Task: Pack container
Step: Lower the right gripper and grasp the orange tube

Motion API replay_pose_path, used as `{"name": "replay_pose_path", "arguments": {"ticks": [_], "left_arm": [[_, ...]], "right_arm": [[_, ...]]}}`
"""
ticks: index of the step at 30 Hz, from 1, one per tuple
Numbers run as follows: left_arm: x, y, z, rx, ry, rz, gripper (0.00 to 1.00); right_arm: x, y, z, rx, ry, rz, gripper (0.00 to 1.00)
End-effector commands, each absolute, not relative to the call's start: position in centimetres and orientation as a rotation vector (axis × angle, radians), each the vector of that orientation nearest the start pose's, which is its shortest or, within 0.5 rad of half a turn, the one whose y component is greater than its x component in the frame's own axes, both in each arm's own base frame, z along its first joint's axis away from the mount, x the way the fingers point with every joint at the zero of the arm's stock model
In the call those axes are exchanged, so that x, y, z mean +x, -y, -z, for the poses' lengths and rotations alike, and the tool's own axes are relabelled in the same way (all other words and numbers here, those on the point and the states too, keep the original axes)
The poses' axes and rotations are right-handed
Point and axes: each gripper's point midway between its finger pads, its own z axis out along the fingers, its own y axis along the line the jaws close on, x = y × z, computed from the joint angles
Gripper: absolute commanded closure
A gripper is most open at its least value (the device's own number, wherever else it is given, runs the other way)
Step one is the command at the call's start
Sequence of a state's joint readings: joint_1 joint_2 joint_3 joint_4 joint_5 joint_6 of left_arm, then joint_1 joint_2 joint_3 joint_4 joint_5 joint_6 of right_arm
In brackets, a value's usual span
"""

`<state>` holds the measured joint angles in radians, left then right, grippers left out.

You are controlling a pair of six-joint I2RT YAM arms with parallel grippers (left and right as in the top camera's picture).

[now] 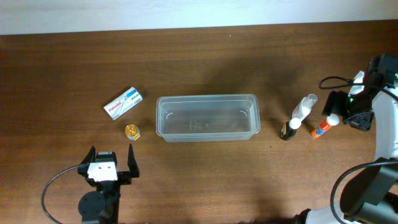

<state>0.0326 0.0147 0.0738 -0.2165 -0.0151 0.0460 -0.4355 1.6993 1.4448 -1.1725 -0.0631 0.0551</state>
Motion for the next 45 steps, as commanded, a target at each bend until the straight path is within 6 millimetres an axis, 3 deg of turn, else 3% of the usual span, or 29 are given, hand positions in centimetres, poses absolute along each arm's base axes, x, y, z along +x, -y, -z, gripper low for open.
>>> {"name": "replay_pose_path", "arguments": {"ticks": [1,20,23,39,45], "left_arm": [[24.0,-1.3,-15.2,0.005,-1.725,-0.092,0.01],[24.0,-1.3,-15.2,0.005,-1.725,-0.092,0.00],[24.0,-1.3,-15.2,0.005,-1.725,-0.092,0.00],[24.0,-1.3,-15.2,0.005,-1.725,-0.092,0.01],[24.0,-1.3,-15.2,0.005,-1.725,-0.092,0.01]], "right_arm": [[31.1,13.2,-11.8,0.730,-2.919,-0.076,0.22],[30.9,13.0,-10.7,0.731,-2.923,-0.085,0.25],[31.0,12.8,-10.6,0.729,-2.922,-0.103,0.31],[31.0,12.3,-9.3,0.717,-2.929,-0.122,0.33],[31.3,11.4,-9.3,0.668,-2.945,-0.111,0.41]]}}
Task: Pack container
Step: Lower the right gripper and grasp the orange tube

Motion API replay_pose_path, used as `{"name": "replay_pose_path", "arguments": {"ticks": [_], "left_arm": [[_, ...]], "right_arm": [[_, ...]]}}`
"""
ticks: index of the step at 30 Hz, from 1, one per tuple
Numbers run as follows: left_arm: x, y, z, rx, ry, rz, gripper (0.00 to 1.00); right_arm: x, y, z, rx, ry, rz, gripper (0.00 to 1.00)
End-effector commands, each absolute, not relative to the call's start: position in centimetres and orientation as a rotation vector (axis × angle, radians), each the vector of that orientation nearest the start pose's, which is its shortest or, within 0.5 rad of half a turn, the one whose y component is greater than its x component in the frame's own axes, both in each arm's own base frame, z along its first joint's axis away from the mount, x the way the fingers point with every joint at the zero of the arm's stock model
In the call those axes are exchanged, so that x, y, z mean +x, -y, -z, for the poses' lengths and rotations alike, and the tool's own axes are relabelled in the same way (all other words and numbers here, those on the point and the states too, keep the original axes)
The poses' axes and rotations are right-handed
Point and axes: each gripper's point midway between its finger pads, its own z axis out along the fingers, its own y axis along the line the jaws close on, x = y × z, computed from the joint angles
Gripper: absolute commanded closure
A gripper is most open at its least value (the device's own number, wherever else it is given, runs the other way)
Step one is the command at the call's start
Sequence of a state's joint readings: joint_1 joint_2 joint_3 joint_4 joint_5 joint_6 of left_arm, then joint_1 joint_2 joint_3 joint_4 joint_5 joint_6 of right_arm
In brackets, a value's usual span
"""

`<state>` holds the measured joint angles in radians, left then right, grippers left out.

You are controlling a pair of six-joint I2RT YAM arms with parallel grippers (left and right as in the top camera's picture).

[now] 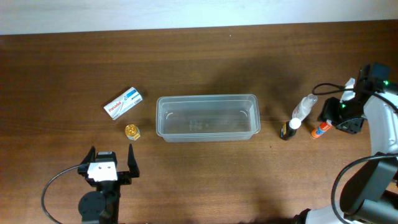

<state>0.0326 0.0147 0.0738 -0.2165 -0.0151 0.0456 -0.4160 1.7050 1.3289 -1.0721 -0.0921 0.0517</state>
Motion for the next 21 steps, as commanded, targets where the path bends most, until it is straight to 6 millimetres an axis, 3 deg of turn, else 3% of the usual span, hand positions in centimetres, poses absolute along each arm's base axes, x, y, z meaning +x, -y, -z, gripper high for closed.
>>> {"name": "replay_pose_path", "arguments": {"ticks": [1,4,10,14,21], "left_arm": [[23.97,-1.28,-15.19,0.005,-1.725,-0.092,0.00],[23.97,-1.28,-15.18,0.005,-1.725,-0.092,0.01],[23.98,-1.28,-15.15,0.005,-1.727,-0.092,0.01],[23.98,-1.28,-15.15,0.005,-1.727,-0.092,0.01],[23.98,-1.28,-15.15,0.005,-1.727,-0.092,0.01]], "right_arm": [[31.36,11.29,-9.30,0.662,-2.947,-0.106,0.42],[31.29,11.48,-9.27,0.658,-2.952,-0.074,0.48],[31.16,11.47,-9.27,0.659,-2.957,-0.072,0.50],[30.99,11.72,-9.25,0.663,-2.962,-0.047,0.58],[30.99,11.72,-9.23,0.663,-2.962,-0.047,0.63]]}}
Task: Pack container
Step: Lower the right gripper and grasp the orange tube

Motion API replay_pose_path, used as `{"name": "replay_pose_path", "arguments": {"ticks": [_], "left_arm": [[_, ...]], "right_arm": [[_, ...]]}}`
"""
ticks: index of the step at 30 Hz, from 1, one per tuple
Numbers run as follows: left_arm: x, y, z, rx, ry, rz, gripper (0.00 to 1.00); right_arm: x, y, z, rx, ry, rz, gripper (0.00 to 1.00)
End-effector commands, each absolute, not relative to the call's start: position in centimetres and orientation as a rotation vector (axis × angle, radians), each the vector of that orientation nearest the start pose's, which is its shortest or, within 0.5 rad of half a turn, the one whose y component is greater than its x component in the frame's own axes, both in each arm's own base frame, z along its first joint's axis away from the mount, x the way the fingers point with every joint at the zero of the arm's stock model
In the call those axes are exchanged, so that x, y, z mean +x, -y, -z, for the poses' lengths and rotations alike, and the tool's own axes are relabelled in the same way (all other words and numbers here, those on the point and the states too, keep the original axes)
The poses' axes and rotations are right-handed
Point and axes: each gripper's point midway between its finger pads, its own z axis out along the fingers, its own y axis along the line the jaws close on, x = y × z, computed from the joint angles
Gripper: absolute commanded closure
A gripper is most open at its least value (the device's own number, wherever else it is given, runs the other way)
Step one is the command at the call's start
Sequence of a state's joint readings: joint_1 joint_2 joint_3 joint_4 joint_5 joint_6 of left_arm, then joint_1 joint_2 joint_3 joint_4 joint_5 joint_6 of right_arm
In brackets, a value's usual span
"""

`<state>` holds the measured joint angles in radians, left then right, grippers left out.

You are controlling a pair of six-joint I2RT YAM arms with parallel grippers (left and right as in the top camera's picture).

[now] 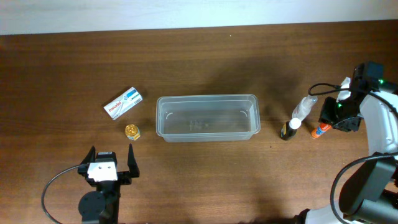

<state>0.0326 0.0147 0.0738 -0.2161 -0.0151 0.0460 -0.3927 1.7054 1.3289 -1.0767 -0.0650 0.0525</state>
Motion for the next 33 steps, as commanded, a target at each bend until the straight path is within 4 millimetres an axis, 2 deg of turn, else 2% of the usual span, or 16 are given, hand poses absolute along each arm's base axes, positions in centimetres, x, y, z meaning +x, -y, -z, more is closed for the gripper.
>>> {"name": "replay_pose_path", "arguments": {"ticks": [1,7,16,24,33], "left_arm": [[24.0,-1.3,-15.2,0.005,-1.727,-0.092,0.01],[24.0,-1.3,-15.1,0.005,-1.727,-0.092,0.00],[24.0,-1.3,-15.2,0.005,-1.727,-0.092,0.01],[24.0,-1.3,-15.2,0.005,-1.727,-0.092,0.01],[24.0,-1.3,-15.2,0.005,-1.727,-0.092,0.01]], "right_arm": [[31.0,11.7,-9.2,0.663,-2.962,-0.047,0.64],[31.1,11.7,-9.3,0.667,-2.958,-0.047,0.74],[31.1,11.7,-10.0,0.668,-2.961,-0.048,0.77],[31.0,12.2,-13.3,0.671,-2.967,-0.014,0.78],[30.7,12.4,-18.9,0.668,-2.948,0.025,0.79]]}}
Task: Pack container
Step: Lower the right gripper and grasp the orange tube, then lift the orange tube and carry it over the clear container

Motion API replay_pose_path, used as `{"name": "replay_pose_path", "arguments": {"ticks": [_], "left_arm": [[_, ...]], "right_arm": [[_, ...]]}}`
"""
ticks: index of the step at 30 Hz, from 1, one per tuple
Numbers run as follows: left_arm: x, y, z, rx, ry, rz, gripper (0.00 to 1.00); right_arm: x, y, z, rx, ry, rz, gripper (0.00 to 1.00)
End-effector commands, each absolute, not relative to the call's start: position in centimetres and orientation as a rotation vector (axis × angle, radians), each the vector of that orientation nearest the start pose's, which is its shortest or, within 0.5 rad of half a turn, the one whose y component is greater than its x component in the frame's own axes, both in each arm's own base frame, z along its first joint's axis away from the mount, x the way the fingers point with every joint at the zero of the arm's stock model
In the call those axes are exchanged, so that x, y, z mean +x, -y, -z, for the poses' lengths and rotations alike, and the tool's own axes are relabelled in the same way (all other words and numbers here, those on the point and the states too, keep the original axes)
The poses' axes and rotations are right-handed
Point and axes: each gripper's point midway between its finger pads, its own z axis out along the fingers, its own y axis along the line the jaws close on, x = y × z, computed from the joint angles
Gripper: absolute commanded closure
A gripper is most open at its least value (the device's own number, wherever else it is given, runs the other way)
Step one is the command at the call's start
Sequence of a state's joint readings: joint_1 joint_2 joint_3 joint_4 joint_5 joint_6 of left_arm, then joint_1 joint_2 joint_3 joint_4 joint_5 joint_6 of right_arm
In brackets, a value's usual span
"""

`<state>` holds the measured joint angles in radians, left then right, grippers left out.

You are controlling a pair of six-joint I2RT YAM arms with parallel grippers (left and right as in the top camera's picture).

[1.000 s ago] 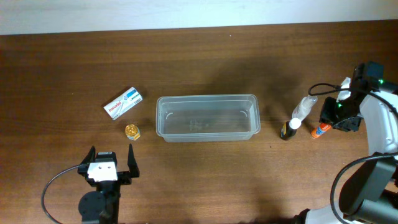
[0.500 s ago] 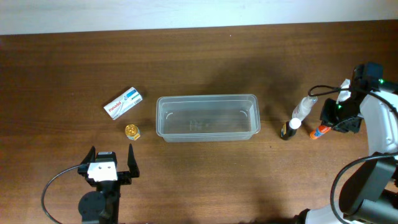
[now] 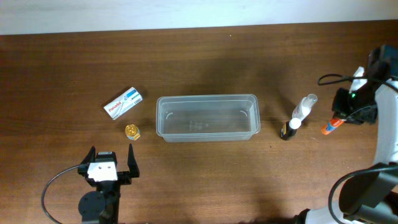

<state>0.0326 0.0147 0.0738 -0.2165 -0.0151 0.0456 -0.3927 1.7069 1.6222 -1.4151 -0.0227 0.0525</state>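
Observation:
A clear plastic container stands empty at mid-table. Left of it lie a white Panadol box and a small gold piece. To its right are a clear bottle and a small dark bottle with a white cap. My right gripper is at the far right, shut on the orange-and-white glue stick; only the stick's orange end shows below the fingers. My left gripper stands open near the front left, holding nothing.
The wooden table runs to a pale wall strip at the back. A black cable loops from the right arm. The left arm's base and cable sit at the front edge.
The right gripper has moved a little right and back, and the glue stick has gone with it, away from the two bottles. The left arm has not moved.
The right gripper first stood at the far right beside the glue stick's cap. It then sat lower and further left, over the stick's upper end, and stayed there. Now it has the stick and has shifted right. The left gripper stayed open throughout.

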Motion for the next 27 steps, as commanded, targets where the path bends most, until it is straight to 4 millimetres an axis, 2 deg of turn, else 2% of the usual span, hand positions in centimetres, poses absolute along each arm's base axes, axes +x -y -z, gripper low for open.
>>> {"name": "replay_pose_path", "arguments": {"ticks": [1,7,12,20,27], "left_arm": [[24.0,-1.3,-15.2,0.005,-1.727,-0.092,0.01],[24.0,-1.3,-15.1,0.005,-1.727,-0.092,0.01],[24.0,-1.3,-15.2,0.005,-1.727,-0.092,0.01],[24.0,-1.3,-15.2,0.005,-1.727,-0.092,0.00],[24.0,-1.3,-15.2,0.005,-1.727,-0.092,0.01]], "right_arm": [[30.7,12.4,-19.7,0.667,-2.941,0.026,0.79],[30.8,11.2,-23.9,0.641,-2.878,-0.057,0.79],[30.8,9.6,-26.2,0.576,-2.859,-0.079,0.80],[31.6,4.7,-26.7,0.356,-2.894,-0.105,0.80],[32.0,0.2,-26.7,0.240,-2.911,-0.157,0.80]]}}
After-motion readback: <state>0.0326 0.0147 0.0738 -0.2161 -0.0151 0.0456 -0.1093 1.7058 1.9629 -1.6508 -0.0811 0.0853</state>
